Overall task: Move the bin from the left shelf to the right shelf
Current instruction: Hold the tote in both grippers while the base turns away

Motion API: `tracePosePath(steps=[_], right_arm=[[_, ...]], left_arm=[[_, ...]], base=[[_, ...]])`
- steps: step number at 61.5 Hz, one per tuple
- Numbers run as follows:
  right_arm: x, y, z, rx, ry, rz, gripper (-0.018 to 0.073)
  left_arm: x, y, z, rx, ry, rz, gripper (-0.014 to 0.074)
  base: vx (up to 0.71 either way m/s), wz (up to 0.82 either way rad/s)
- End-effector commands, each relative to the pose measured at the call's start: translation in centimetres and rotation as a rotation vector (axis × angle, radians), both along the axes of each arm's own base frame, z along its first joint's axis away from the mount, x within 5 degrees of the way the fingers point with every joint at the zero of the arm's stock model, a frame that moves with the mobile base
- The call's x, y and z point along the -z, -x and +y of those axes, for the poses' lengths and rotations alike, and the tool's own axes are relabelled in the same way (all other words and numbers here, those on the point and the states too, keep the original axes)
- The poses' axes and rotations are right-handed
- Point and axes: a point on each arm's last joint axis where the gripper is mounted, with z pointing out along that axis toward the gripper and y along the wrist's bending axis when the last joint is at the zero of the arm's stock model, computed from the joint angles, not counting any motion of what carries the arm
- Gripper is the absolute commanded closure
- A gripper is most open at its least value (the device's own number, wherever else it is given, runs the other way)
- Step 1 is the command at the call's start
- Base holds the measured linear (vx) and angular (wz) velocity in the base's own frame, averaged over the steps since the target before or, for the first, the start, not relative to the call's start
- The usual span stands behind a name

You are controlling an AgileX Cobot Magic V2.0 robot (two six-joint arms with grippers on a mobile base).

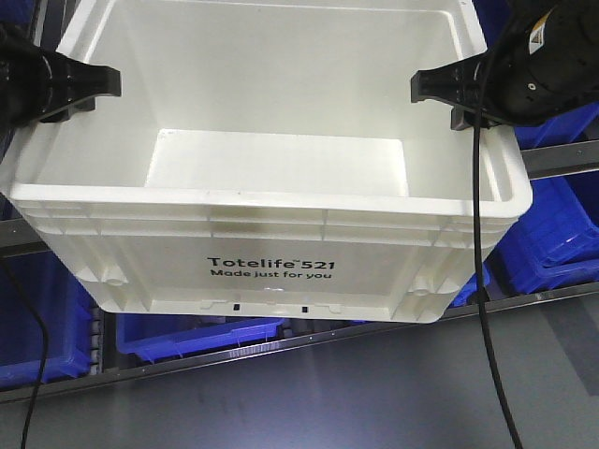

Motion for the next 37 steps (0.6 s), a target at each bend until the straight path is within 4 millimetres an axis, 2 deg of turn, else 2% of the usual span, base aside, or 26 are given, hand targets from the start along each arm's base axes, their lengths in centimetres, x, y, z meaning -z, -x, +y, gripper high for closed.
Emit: tracePosePath(steps=[1,19,37], right_arm=[[-3.32,0.21,-0.77,-0.011,0.000,-0.198,0.0497],[-3.32,0.21,-0.77,-0.011,0.000,-0.198,0.0497],[-3.32,0.21,-0.77,-0.011,0.000,-0.198,0.0497]], left_arm=[[-3.50,0.53,0.07,0.024,0.039,-0.210,0.0514],[-3.50,0.53,0.07,0.024,0.039,-0.210,0.0514],[-3.50,0.53,0.07,0.024,0.039,-0.210,0.0514]], base=[[0.00,0.00],[-0.01,-0.04],[-0.05,-0.19]])
